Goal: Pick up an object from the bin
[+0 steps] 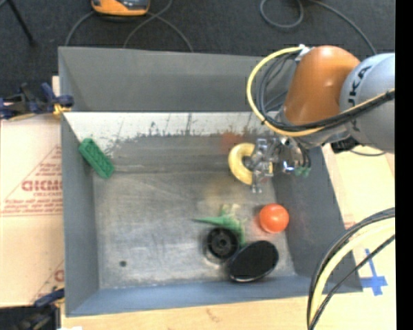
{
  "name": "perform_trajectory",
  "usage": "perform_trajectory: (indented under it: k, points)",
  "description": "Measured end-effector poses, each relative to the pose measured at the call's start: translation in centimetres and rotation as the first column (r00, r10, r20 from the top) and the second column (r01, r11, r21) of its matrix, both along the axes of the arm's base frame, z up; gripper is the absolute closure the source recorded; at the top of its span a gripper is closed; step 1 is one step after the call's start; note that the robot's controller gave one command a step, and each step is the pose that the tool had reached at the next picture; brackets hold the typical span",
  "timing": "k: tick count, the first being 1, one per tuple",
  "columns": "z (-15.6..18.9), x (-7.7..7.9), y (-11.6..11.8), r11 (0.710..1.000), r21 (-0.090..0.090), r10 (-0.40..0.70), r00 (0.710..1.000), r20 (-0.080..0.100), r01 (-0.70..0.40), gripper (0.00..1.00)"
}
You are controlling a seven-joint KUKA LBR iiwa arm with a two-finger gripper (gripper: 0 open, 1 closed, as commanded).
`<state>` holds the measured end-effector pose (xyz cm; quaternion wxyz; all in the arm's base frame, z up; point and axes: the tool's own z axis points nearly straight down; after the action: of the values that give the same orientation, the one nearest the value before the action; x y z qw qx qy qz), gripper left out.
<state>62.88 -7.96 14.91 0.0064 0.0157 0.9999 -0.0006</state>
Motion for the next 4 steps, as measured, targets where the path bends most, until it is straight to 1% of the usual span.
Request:
perform_trajectory:
  k: [1, 2, 3, 4]
  points:
    - [-1.8, -1.2, -0.4, 0.984, 0.002, -0.175, 0.984, -0.013, 0.175, 1.0]
    - [2.7, -0.6, -0.3, 0.999, 0.0, -0.054, 0.998, -0.016, 0.054, 1.0]
    - [-7.6, -2.2, -3.7, 0.98, 0.002, -0.198, 0.98, -0.006, 0.198, 1.0]
    - [-7.6, -2.2, -3.7, 0.98, 0.002, -0.197, 0.98, -0.006, 0.197, 1.0]
